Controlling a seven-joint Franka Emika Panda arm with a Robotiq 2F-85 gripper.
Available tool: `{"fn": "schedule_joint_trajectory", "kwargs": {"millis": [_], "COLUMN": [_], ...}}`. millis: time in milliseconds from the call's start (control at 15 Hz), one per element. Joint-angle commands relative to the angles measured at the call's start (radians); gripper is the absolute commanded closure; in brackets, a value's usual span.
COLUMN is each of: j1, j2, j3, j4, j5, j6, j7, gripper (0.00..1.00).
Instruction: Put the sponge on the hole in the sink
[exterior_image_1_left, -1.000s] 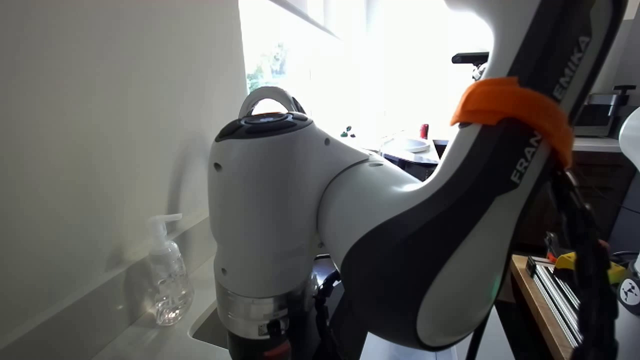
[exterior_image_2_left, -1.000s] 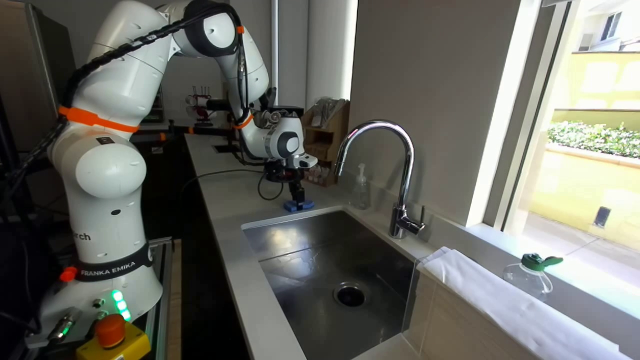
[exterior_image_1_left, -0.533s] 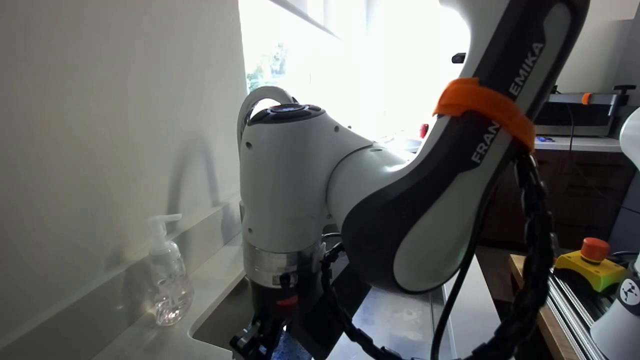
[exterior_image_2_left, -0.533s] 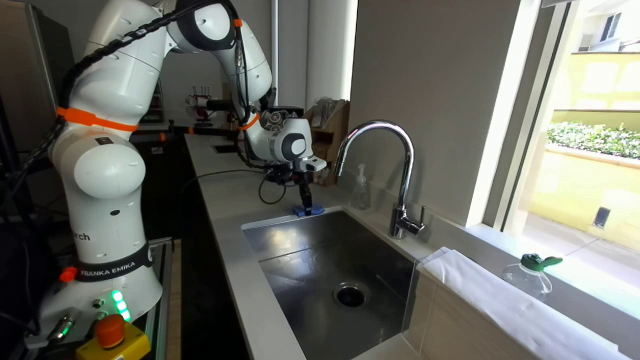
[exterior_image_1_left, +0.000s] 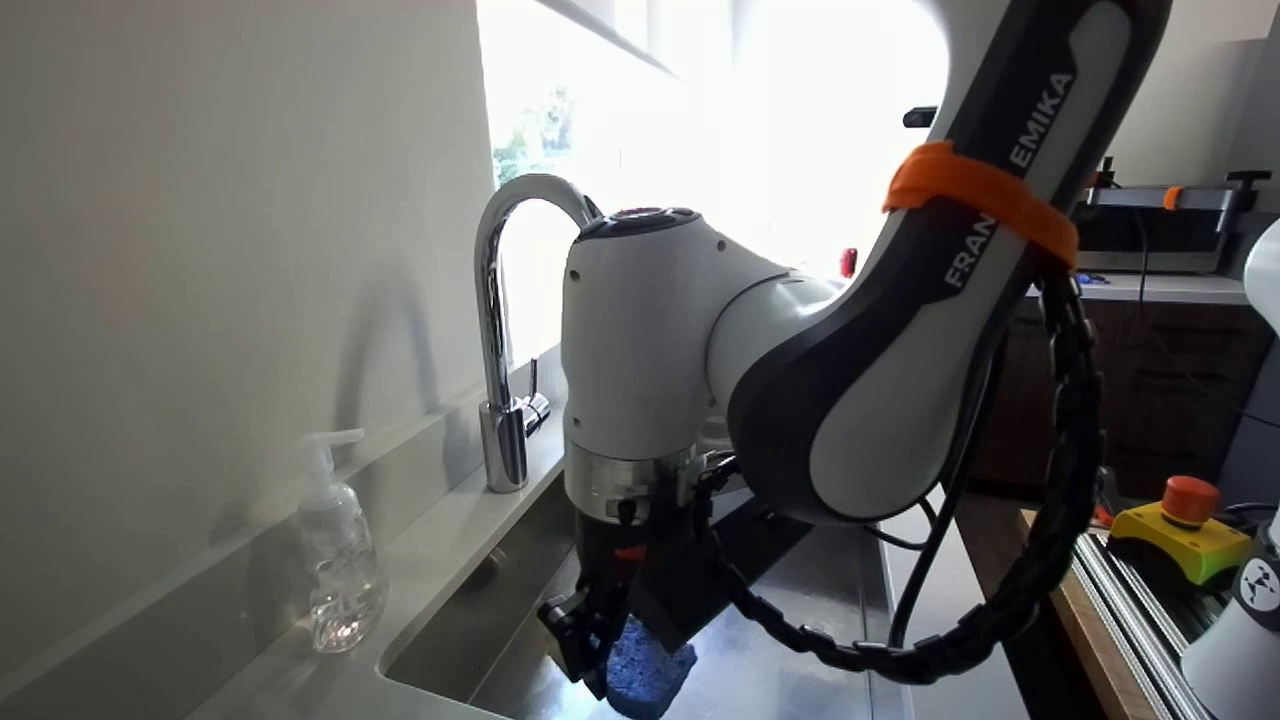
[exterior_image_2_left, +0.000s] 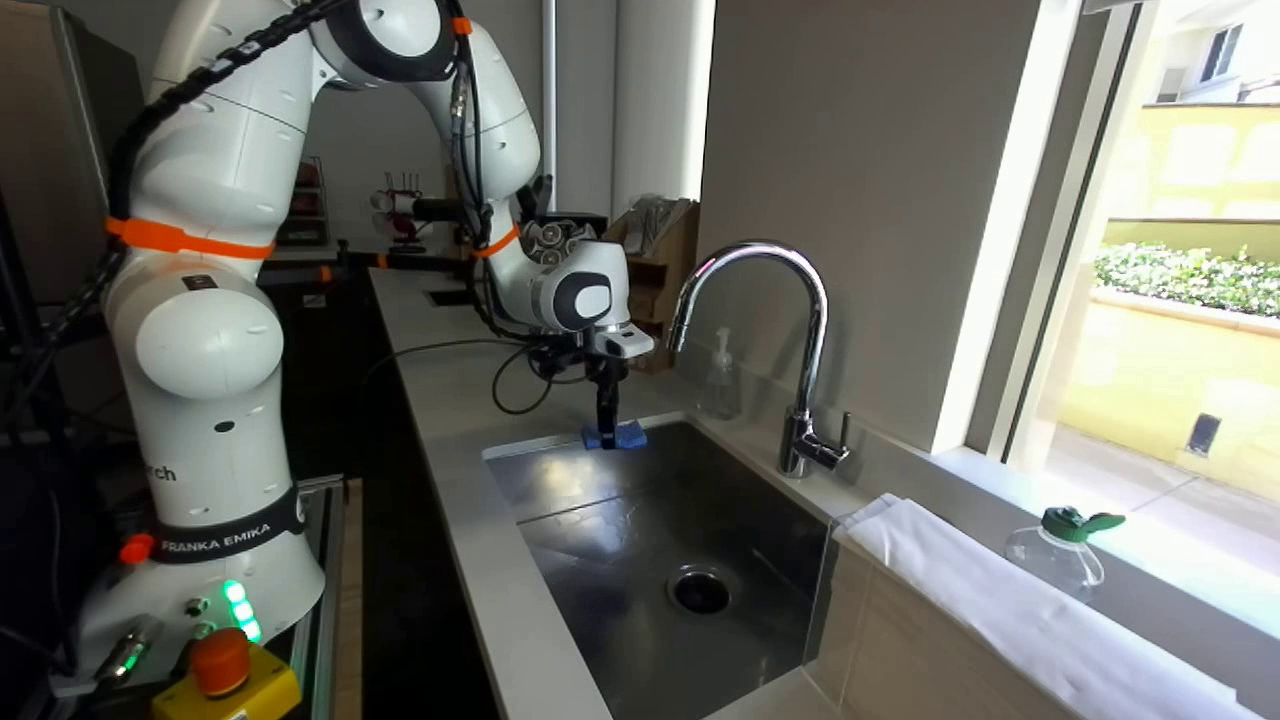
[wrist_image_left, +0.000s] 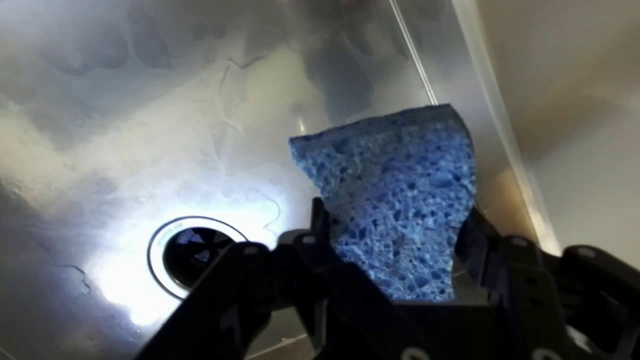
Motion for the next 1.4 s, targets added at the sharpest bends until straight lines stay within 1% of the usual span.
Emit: {"fn": "schedule_joint_trajectory", "kwargs": {"millis": [0, 267, 533, 600, 1000, 1067, 1200, 1333], "j1": [-0.023, -0.053, -0.070, -0.085, -0.090, -0.090, -0.092, -0.110], "j2": [-0.067, -0.097, -0.113, -0.082, -0.094, -0.094, -0.067, -0.049], "j3": [-0.014, -0.041, -0.060, -0.040, -0.042, -0.042, -0.051, -0.053], "j4": [-0.109, -0.171, -0.198, -0.160, -0.169, -0.170, -0.141, -0.123], "j5": [-0.003, -0.023, -0.055, -0.031, -0.042, -0.042, -0.050, -0.035], "j6": [0.047, 0.071, 0.076, 0.049, 0.049, 0.049, 0.031, 0.028], "j7": [0.072, 0.106, 0.122, 0.086, 0.093, 0.093, 0.106, 0.087], "gripper": [0.63, 0.63, 0.63, 0.38, 0.38, 0.63, 0.63, 0.63]}}
